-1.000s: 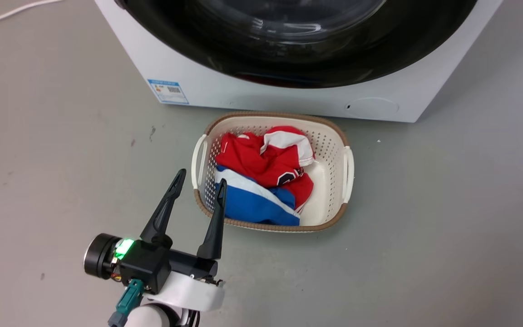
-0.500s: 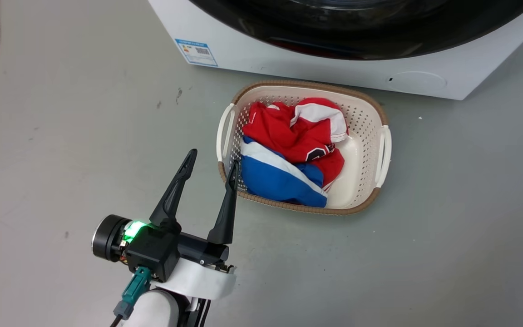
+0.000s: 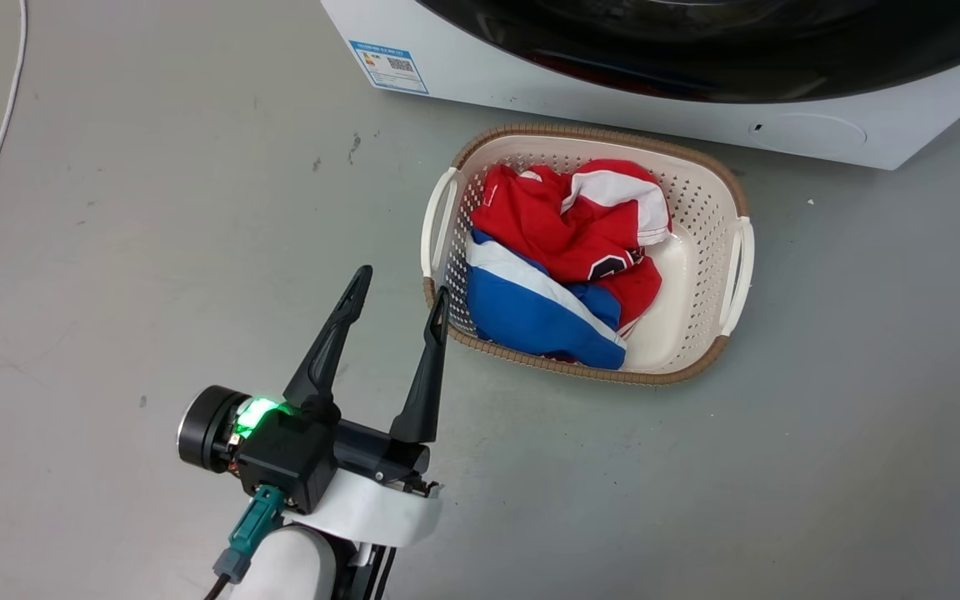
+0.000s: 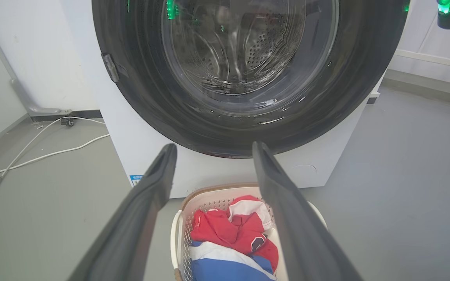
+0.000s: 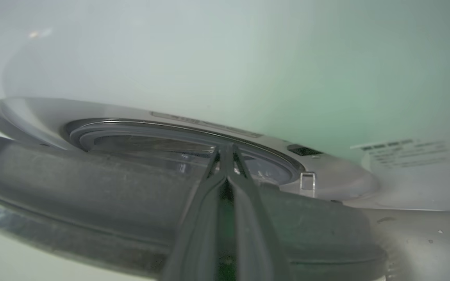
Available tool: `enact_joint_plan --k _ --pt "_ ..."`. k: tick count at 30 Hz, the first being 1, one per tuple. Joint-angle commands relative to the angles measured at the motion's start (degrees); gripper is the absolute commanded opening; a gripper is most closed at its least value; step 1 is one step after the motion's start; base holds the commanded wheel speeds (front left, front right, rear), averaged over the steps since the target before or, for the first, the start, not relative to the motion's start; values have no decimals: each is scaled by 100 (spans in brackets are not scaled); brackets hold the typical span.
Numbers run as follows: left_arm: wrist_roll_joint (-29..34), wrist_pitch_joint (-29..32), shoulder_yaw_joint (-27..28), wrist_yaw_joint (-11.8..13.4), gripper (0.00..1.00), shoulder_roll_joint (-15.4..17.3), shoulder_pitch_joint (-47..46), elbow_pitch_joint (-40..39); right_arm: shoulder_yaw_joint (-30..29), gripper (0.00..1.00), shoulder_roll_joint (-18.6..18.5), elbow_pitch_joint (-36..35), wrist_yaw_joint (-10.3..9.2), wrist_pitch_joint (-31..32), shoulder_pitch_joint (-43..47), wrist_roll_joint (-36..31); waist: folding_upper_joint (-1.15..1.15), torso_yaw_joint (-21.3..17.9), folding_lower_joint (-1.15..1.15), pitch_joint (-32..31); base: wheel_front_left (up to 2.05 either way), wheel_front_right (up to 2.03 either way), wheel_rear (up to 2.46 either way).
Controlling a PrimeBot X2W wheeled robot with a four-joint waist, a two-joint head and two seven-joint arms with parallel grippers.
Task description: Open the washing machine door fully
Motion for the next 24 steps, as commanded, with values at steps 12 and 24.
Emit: enact_joint_plan --k 12,24 --pt "-50 -16 64 49 100 -9 15 34 -262 0 449 -272 -1 670 467 -318 0 -54 -1 -172 0 0 0" --pt "-33 -16 129 36 100 -8 242 90 -327 0 915 -851 -1 1276 1572 -288 0 -152 -1 -878 0 0 0"
